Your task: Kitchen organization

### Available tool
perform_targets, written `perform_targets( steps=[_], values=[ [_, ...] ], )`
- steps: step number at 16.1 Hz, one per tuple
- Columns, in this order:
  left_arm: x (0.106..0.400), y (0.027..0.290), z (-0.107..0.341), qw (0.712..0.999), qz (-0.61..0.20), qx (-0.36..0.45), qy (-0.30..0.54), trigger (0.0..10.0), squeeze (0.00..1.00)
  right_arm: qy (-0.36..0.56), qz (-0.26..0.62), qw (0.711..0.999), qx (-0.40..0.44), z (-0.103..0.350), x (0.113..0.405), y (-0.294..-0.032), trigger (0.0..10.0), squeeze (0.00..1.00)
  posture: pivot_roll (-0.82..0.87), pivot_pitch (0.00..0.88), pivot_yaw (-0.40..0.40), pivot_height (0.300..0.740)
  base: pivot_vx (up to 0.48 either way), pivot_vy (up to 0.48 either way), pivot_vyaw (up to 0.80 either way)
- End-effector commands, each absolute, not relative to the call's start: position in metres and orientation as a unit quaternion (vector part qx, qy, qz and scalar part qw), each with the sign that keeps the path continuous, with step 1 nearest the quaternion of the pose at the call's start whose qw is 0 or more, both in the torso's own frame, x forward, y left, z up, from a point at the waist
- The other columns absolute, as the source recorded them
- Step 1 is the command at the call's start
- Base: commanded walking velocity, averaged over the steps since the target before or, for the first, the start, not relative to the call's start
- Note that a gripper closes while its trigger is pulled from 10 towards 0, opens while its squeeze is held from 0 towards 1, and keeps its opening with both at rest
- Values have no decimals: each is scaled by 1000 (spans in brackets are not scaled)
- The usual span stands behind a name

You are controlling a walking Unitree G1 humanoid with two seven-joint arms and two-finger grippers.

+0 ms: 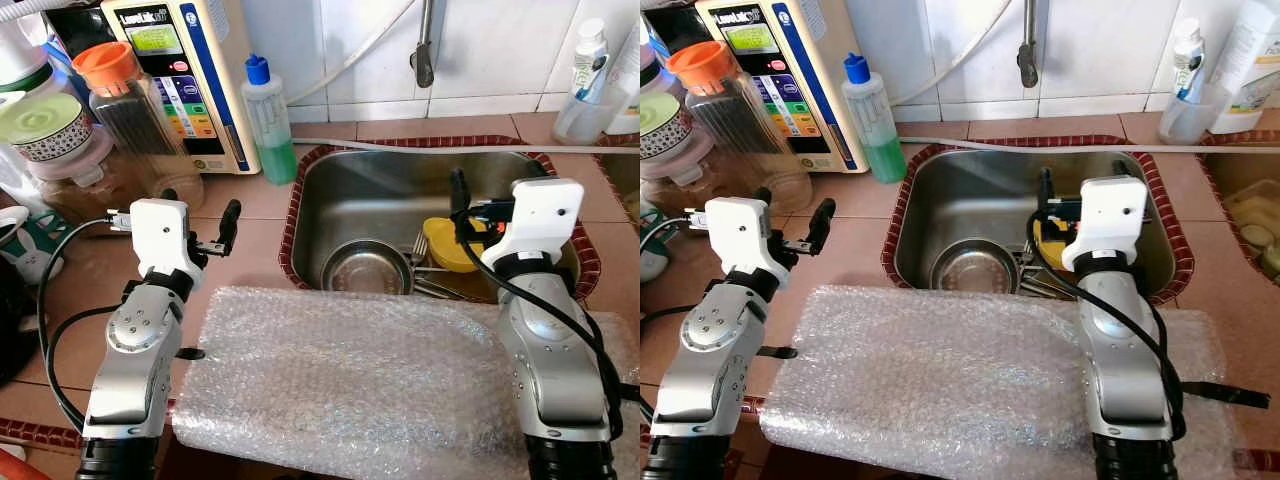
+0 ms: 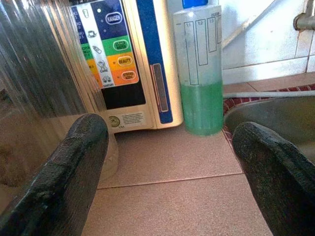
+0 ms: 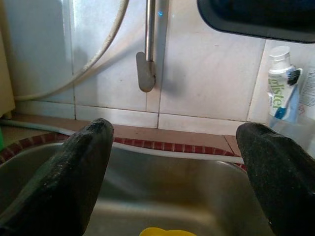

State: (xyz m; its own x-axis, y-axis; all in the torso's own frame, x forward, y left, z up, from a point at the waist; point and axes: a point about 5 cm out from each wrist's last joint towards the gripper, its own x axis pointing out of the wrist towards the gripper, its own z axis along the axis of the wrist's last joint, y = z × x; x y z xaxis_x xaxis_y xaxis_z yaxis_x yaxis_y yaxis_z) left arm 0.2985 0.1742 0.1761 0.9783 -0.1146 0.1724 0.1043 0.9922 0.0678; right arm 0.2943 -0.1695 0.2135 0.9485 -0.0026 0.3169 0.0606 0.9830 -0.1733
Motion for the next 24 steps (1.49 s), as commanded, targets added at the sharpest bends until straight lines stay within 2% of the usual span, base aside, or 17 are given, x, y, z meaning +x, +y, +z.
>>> perform_targets(
  steps=[1, 4, 24],
  values=[
    [297, 177, 177, 994, -53, 37, -87, 10000, 0, -157, -9, 984, -84, 214, 296, -166, 10000, 133, -210, 111, 147, 740, 0, 0, 0],
    [297, 177, 177, 994, -58, 44, -84, 10000, 0, -151, -9, 985, -80, 211, 296, -165, 10000, 125, -210, 111, 153, 740, -80, 0, 0],
    [301, 172, 177, 992, -88, 57, -76, 10000, 0, -151, -9, 986, -77, 208, 298, -161, 10000, 129, -209, 101, 178, 740, -269, 0, 0]
  ],
)
